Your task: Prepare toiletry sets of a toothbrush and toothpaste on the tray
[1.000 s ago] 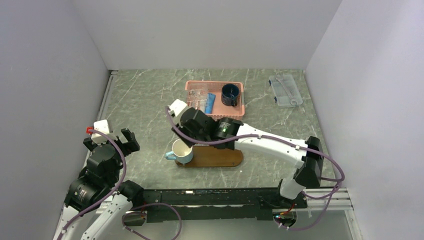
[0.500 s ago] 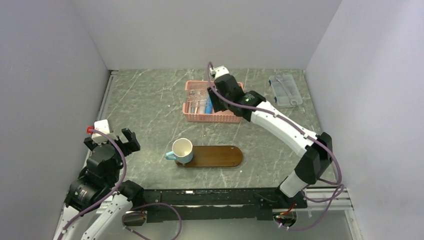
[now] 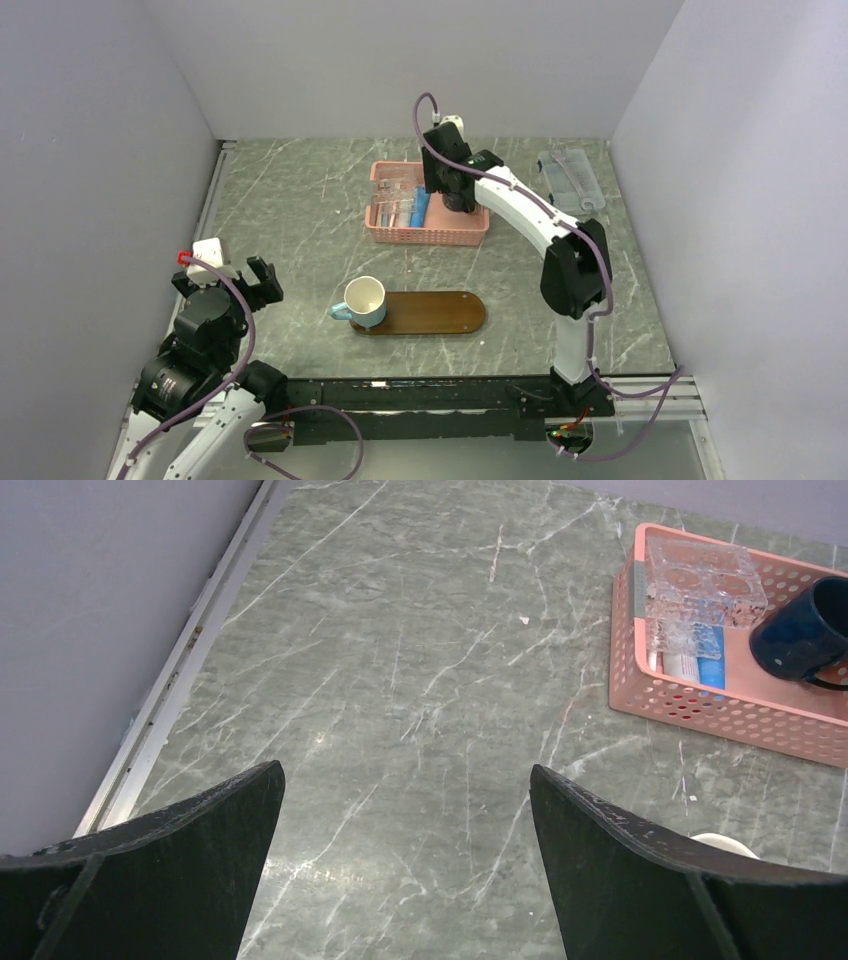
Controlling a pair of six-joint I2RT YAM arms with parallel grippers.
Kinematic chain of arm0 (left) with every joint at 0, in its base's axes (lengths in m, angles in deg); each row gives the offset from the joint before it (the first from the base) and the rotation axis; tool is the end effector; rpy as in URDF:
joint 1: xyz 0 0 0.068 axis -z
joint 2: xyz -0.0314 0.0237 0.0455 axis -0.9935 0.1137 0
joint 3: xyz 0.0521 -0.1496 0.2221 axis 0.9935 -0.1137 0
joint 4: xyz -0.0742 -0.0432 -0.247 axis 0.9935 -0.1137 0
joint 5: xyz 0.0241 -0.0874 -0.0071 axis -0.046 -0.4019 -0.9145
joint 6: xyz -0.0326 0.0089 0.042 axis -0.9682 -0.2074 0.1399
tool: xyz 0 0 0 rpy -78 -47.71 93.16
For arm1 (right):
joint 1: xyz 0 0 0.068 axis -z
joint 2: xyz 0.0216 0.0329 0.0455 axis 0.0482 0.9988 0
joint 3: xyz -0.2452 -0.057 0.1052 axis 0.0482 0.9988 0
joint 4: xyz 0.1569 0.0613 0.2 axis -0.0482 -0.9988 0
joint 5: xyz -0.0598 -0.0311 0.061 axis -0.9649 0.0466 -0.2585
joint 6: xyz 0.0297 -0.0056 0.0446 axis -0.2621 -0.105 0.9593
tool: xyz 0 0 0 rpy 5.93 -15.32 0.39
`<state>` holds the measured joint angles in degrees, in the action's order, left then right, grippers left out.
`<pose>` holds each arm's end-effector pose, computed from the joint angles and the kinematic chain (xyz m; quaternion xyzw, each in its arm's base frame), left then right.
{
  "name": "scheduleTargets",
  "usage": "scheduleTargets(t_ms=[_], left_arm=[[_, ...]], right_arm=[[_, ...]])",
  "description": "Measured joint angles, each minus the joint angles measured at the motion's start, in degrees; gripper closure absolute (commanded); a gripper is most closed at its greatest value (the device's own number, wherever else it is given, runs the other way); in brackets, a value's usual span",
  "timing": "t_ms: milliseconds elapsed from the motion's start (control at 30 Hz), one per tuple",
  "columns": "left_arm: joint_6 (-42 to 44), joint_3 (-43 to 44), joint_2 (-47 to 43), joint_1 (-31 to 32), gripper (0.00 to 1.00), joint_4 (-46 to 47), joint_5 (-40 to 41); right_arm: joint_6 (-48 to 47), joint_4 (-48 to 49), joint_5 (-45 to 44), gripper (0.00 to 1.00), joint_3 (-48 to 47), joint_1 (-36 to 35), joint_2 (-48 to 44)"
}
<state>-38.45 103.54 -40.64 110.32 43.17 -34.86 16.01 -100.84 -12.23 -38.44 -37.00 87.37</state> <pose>0.0558 -0.0053 0.3300 -0.1290 0.7745 -0.0027 0.6193 0.3721 0.2392 0.2999 -0.0573 0.9109 0.0340 0.4071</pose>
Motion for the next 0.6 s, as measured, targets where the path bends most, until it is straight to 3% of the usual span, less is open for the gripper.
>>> scheduleTargets(t_ms=[300, 600], left_arm=[[0.2, 0.0, 0.0, -0.2, 0.01, 0.3, -1.1], [0.5, -0.1, -0.1, -0.2, 0.01, 0.5, -2.1]], right_arm=[[3.5, -2.1, -0.6, 0.45, -14.6, 2.8, 10.6], [7.4, -3.6, -2.0, 0.46, -19.8, 3.7, 16.7]])
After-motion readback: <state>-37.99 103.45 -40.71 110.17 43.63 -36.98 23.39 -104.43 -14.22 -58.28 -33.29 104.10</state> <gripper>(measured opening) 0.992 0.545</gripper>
